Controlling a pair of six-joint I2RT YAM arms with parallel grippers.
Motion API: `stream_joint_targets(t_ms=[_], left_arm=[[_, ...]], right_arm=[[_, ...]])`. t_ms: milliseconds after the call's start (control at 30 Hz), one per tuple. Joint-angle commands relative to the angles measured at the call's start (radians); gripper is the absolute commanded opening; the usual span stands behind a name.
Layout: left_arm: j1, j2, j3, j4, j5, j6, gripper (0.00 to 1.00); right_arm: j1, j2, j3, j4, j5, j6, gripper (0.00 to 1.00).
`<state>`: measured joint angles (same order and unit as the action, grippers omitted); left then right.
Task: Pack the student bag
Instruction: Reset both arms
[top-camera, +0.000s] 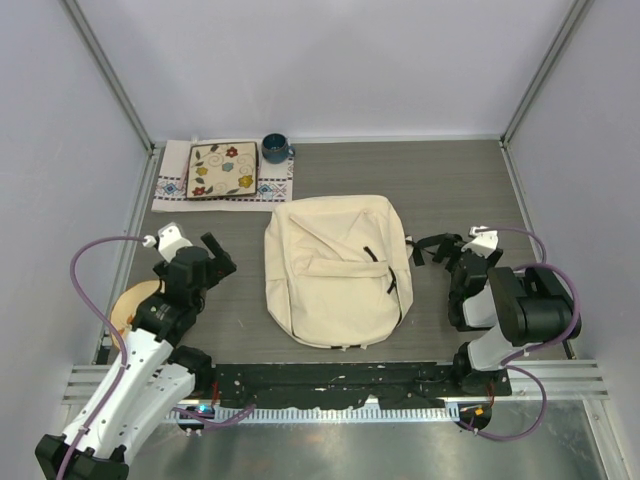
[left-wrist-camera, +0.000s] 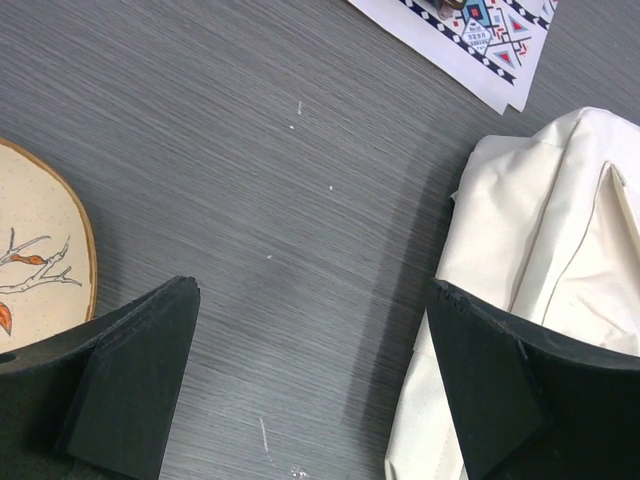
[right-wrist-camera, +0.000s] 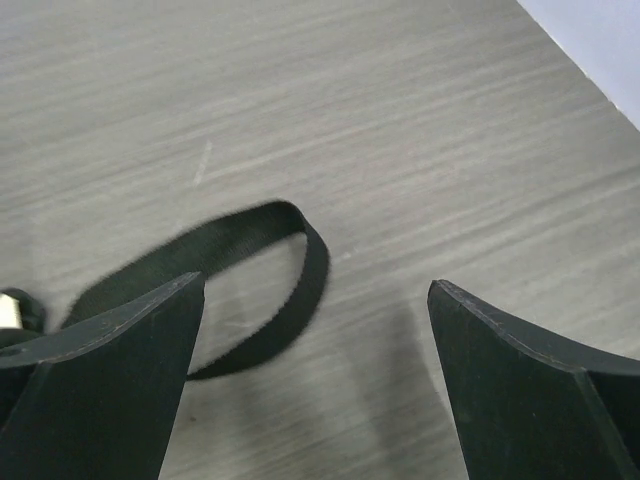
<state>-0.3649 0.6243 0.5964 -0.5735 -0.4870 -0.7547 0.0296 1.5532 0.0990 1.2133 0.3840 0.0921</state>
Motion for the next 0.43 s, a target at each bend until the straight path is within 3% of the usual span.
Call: stream_joint_targets(t_ms=[0, 400], left_arm=[[0.004, 0.002, 0.008, 0.035, -0.065, -0.005, 1.00], [0.004, 0.087, 0.011, 0.139, -0.113, 0.005, 1.00]], right_arm=[[-0.003, -0.033, 0.065, 0.076, -0.053, 0.009, 0.99], [-0.003, -0.019, 0.114, 0.006, -0.007, 0.026, 0.99]])
